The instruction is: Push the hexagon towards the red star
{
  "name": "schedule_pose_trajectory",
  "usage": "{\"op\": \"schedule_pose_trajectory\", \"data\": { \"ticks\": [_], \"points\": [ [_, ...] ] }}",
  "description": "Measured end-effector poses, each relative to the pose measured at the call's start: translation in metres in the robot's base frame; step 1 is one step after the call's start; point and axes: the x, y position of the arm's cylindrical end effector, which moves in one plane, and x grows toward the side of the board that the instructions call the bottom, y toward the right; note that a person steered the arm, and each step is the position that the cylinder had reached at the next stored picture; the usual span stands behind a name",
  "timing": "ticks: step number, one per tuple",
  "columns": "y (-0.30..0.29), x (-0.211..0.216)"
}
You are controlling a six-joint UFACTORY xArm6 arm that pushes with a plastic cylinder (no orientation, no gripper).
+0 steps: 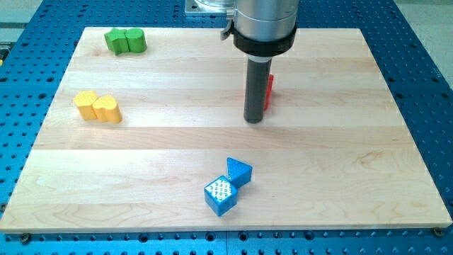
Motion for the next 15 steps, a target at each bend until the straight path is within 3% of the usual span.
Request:
{"op": "schedule_pose_trajectory", "data": {
  "ticks": [1, 2, 3, 4, 7, 8, 9, 11, 12, 15],
  "points": [
    [-0.030, 0.014],
    [-0.108, 0.056],
    [-0.242, 0.073],
    [-0.295, 0.042],
    [-0.295, -0.023],
    [-0.266, -0.052],
    [-0.190, -0.060],
    [-0.289, -0.062],
    [-0.266, -0.081],
    [-0.104, -0.117]
  ]
}}
